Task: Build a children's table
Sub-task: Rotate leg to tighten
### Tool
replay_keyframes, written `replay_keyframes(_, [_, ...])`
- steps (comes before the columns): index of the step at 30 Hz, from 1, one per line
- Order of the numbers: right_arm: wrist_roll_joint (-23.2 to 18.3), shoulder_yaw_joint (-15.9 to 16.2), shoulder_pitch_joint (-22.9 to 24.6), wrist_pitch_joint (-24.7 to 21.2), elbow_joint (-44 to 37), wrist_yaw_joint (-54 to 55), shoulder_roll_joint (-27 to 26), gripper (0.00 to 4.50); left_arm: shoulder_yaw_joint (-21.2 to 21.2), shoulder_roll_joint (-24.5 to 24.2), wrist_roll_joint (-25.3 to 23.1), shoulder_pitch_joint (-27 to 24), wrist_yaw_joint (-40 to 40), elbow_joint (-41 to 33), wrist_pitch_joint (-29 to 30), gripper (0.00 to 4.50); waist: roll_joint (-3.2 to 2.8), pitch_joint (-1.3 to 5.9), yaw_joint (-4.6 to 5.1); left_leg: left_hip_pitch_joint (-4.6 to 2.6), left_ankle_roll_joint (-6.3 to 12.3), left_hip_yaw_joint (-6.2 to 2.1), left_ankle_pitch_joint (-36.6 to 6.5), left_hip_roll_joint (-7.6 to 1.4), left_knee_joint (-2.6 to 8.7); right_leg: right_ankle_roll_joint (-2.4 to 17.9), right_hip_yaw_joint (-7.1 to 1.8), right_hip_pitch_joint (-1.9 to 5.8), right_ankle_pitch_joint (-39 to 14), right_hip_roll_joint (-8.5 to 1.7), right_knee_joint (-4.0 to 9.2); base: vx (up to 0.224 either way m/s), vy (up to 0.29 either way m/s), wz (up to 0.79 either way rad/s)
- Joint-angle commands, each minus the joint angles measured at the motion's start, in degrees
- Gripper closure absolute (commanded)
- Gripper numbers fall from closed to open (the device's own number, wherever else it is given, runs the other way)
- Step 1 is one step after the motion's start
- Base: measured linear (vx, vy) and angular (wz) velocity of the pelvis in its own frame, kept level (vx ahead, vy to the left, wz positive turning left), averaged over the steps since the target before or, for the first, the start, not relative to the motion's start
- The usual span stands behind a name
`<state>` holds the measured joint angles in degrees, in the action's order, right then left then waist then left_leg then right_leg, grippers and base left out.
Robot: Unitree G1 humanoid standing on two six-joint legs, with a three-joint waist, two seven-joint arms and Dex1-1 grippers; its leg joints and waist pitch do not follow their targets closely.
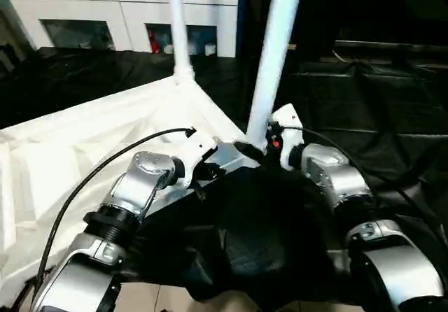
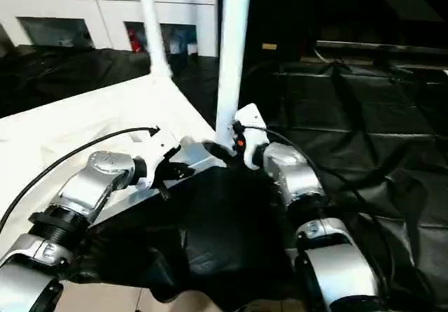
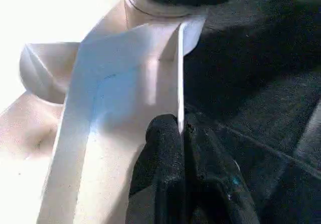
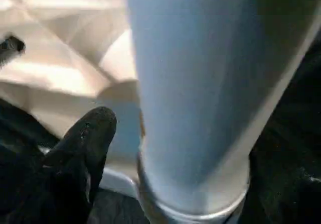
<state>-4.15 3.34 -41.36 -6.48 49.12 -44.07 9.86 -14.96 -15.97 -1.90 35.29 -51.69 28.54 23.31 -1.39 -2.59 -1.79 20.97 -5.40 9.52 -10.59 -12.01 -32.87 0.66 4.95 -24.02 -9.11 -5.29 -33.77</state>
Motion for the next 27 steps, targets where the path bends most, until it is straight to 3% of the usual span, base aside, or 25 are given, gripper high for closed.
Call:
replay_keyframes(1, [0.4, 2.7, 1.3, -1.8, 0.4, -3.1, -0.2, 0.44, -0.3, 0.2, 1.8, 0.7, -1.5, -3.5, -2.4, 4.50, -0.27, 3.79, -0.25, -0.14, 3.84, 0.51, -11.3, -0.71, 3.36, 15.7, -2.27, 4.03, -9.1, -2.39, 3.38, 0.000, 0.000, 0.00])
replay_keyframes(2, [0.5, 3.4, 1.7, -2.0, -0.5, -5.2, 1.1, 0.44, -0.5, -0.4, 2.1, 0.5, -2.8, -3.9, -3.0, 4.50, -0.50, 3.83, -0.44, -0.15, 3.99, 0.50, -10.4, -0.76, 3.29, 15.9, -2.30, 4.01, -7.9, -2.42, 3.22, 0.000, 0.000, 0.00])
replay_keyframes(8, [0.6, 3.8, 2.5, -2.1, -2.5, -9.8, 3.1, 0.44, -1.1, -2.2, 2.8, -0.3, -7.0, -5.0, -4.1, 4.50, -0.56, 3.87, -0.78, -0.06, 5.01, 0.59, -9.0, -0.77, 3.03, 16.5, -2.17, 4.17, -6.0, -2.30, 2.89, 0.000, 0.000, 0.00])
replay_keyframes(23, [0.1, 5.1, 4.8, -1.0, -6.8, -16.3, 5.8, 0.44, -2.4, -6.2, 3.7, -2.5, -14.2, -7.2, -5.8, 4.50, -0.56, 3.86, -1.69, -0.20, 3.99, 0.60, -9.8, -0.86, 2.93, 16.1, -2.23, 4.04, -6.9, -2.28, 2.69, 0.000, 0.000, 0.00])
replay_keyframes(24, [0.1, 5.1, 4.8, -1.0, -6.7, -16.3, 5.8, 0.68, -2.4, -6.3, 3.7, -2.5, -14.3, -7.2, -5.8, 4.50, -0.57, 3.86, -1.69, -0.22, 3.93, 0.60, -9.9, -0.86, 2.93, 16.0, -2.24, 4.01, -7.0, -2.29, 2.70, 0.000, 0.000, 0.00])
replay_keyframes(27, [0.0, 5.2, 5.0, -1.0, -6.8, -16.5, 5.7, 0.81, -2.5, -6.4, 3.8, -2.6, -14.5, -7.1, -5.9, 4.50, -0.50, 3.90, -1.70, -0.21, 3.93, 0.60, -9.9, -0.83, 2.88, 15.9, -2.24, 4.04, -7.1, -2.29, 2.67, 0.000, 0.000, 0.00])
